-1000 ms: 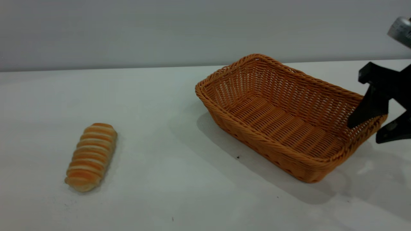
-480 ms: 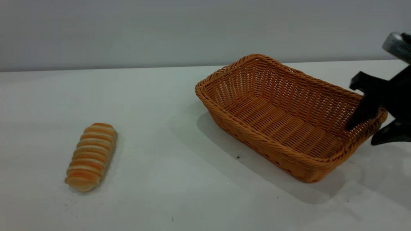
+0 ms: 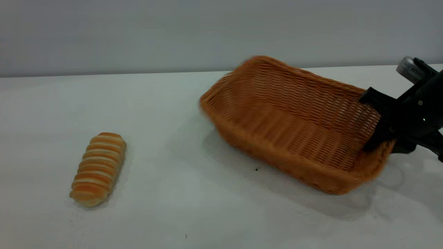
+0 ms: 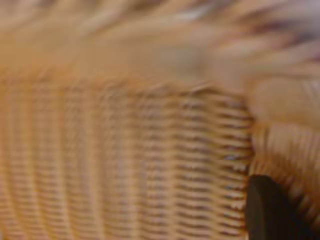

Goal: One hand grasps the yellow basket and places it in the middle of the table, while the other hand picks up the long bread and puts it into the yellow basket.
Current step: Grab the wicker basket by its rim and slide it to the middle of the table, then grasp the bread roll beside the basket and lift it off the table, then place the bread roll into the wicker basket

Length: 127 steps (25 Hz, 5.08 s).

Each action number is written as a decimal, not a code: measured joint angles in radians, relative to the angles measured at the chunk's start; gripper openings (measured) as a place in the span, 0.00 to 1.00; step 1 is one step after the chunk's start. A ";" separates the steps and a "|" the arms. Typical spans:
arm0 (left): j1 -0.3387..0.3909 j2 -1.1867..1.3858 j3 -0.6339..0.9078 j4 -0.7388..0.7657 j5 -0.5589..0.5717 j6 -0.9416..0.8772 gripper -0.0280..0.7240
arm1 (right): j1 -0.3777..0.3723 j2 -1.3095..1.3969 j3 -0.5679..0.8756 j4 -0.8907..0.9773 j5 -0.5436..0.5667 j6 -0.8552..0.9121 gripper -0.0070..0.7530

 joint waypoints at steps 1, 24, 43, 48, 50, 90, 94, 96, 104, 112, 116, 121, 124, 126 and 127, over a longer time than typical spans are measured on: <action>0.000 0.000 0.000 0.000 0.000 0.000 0.66 | 0.000 -0.001 -0.007 -0.011 0.021 -0.009 0.14; 0.000 0.000 0.000 0.000 0.000 0.000 0.66 | 0.236 0.108 -0.342 -0.404 0.304 0.133 0.15; 0.000 0.000 0.000 0.000 0.003 0.000 0.66 | 0.023 0.035 -0.409 -0.415 0.572 0.155 0.56; 0.000 0.000 0.000 0.000 0.003 0.000 0.66 | -0.088 -0.040 -0.415 -0.455 0.693 0.119 0.56; 0.000 0.000 0.000 0.000 -0.004 -0.007 0.66 | -0.107 -0.065 -0.415 -0.558 0.719 0.110 0.56; -0.097 1.521 -0.219 -0.725 -0.677 0.711 0.66 | 0.016 -0.470 -0.266 -1.098 0.784 0.351 0.56; -0.100 1.556 -0.222 -0.721 -0.688 0.723 0.66 | 0.016 -0.470 -0.266 -1.098 0.784 0.352 0.56; -0.100 1.567 -0.227 -0.713 -0.693 0.725 0.65 | 0.016 -0.470 -0.266 -1.098 0.784 0.352 0.56; -0.100 1.589 -0.228 -0.712 -0.711 0.728 0.41 | 0.016 -0.470 -0.264 -1.099 0.783 0.356 0.56; -0.099 1.514 -0.226 -0.707 -0.686 0.730 0.11 | 0.016 -0.470 -0.264 -1.118 0.782 0.365 0.56; -0.059 1.368 -0.226 -0.705 -0.644 0.726 0.11 | 0.016 -0.470 -0.264 -1.125 0.781 0.366 0.56; -0.033 1.216 -0.225 -0.718 -0.623 0.722 0.11 | 0.016 -0.470 -0.264 -1.125 0.780 0.369 0.56; -0.078 1.198 -0.236 -0.719 -0.586 0.823 0.11 | 0.016 -0.470 -0.264 -1.125 0.774 0.372 0.56; -0.131 1.200 -0.245 -0.719 -0.542 0.918 0.11 | 0.016 -0.470 -0.264 -1.125 0.767 0.373 0.56; -0.162 1.200 -0.248 -0.721 -0.529 0.969 0.11 | 0.016 -0.470 -0.264 -1.125 0.764 0.374 0.56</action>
